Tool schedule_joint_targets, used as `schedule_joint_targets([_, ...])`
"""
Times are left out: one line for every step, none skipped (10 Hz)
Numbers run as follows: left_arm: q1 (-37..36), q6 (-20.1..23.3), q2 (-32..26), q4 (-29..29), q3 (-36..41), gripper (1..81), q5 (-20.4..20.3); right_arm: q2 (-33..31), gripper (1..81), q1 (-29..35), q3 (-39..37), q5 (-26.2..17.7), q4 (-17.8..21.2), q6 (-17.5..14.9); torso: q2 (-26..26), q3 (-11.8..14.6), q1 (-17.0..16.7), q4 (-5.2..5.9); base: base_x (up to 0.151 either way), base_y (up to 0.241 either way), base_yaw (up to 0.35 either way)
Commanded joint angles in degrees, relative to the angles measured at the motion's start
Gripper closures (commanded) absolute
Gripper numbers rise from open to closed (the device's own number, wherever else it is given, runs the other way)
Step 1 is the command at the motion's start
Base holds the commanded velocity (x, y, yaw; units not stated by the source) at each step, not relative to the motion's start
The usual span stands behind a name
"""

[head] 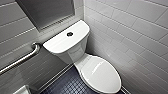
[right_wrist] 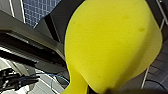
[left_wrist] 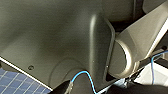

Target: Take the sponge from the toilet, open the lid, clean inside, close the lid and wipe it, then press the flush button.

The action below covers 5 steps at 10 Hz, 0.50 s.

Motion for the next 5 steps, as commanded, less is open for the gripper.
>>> schedule_joint_targets([1.5,1.0,-1.4,0.4,3.7,1.0,4.5,-16.5,81.1,2.3,18.2,-0.1,-1.3,-0.1,0.0,0.0,0.0,0.0,0.0,0.0,0.0])
schedule_joint_targets([1.8,1.0,-2.0,0.4,5.4,1.0,4.5,-19.8,81.1,4.3,22.0,-0.1,-1.3,-0.1,0.0,0.0,0.0,0.0,0.0,0.0,0.0])
schedule_joint_targets([2.0,1.0,-2.2,0.4,6.4,1.0,4.5,-23.4,81.1,7.1,26.1,-0.2,-1.3,-0.2,0.0,0.0,0.0,0.0,0.0,0.0,0.0])
schedule_joint_targets([2.0,1.0,-2.1,0.4,6.4,1.0,4.5,-26.1,81.1,11.1,29.7,-0.7,-1.1,-0.2,0.0,0.0,0.0,0.0,0.0,0.0,0.0])
schedule_joint_targets([2.1,1.0,-1.7,0.4,6.2,1.0,4.5,-28.7,81.1,16.2,32.6,-1.7,-0.5,0.1,0.0,0.0,0.0,0.0,0.0,0.0,0.0])
